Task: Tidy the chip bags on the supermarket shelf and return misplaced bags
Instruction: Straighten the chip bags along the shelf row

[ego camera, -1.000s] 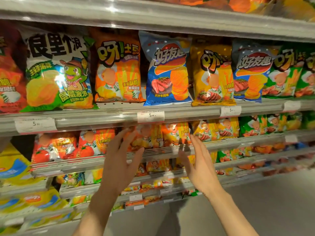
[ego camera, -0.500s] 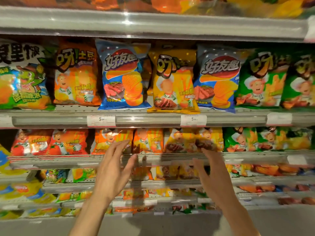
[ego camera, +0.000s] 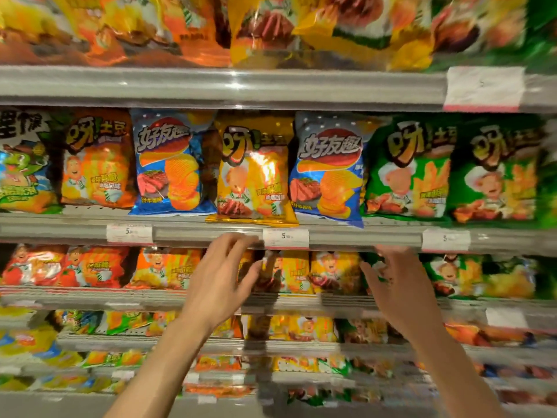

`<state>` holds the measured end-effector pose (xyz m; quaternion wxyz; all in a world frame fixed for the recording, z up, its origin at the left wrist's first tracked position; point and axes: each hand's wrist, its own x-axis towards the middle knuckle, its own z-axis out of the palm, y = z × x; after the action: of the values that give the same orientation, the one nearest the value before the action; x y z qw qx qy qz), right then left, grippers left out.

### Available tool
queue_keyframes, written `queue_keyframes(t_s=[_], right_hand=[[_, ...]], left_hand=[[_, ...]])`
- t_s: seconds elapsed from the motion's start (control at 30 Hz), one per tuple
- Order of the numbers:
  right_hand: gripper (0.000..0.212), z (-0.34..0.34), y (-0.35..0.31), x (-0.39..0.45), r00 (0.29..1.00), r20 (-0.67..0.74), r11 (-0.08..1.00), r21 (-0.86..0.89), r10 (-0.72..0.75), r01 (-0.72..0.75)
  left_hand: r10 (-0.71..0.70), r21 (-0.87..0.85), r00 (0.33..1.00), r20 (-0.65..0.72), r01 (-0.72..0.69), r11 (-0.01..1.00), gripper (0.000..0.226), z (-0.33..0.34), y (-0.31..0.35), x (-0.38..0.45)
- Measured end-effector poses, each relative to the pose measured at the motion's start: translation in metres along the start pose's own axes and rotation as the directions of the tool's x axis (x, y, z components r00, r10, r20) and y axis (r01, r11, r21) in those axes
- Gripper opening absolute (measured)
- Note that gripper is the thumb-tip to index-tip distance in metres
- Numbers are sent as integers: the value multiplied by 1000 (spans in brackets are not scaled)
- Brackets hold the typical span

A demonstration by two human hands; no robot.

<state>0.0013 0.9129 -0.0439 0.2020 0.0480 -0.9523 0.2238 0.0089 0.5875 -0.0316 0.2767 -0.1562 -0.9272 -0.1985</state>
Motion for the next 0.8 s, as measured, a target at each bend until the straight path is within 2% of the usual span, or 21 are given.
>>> queue_keyframes(t_s=[0.07,0.13,0.2,0.3,0.5,0.67,0.73,0.8], right_hand=[[54,-4,-12,14,998,-35,999,-16,-49,49],[43,-1,-30,26,980,-118,987,-21,-162,161],[32,8,-51,36,935,-195,955,-48,-296,293],[28,31,-70,47,867,-247,898,-43,-433,437],[25,47,-76,55,850,-283,890,-27,-444,456],[27,46,-79,53,874,-256,907,-26,-412,420],[25,42,-84,55,878,-270,908,25,-396,417],[24,30,-95,62,905,-257,909,158,-338,385]], left_hand=[[49,23,999,3,-49,999,37,2,-2,14],[101,47,995,0,-101,994,33,6,-6,26],[151,73,988,16,-151,986,32,10,-11,34],[180,93,983,16,-181,979,30,15,-18,40],[166,18,985,-39,-165,986,33,23,-21,41],[166,-38,983,-72,-169,985,33,26,-24,41],[159,-67,984,-83,-165,984,33,27,-25,42],[146,-95,985,-90,-155,983,33,27,-26,43]])
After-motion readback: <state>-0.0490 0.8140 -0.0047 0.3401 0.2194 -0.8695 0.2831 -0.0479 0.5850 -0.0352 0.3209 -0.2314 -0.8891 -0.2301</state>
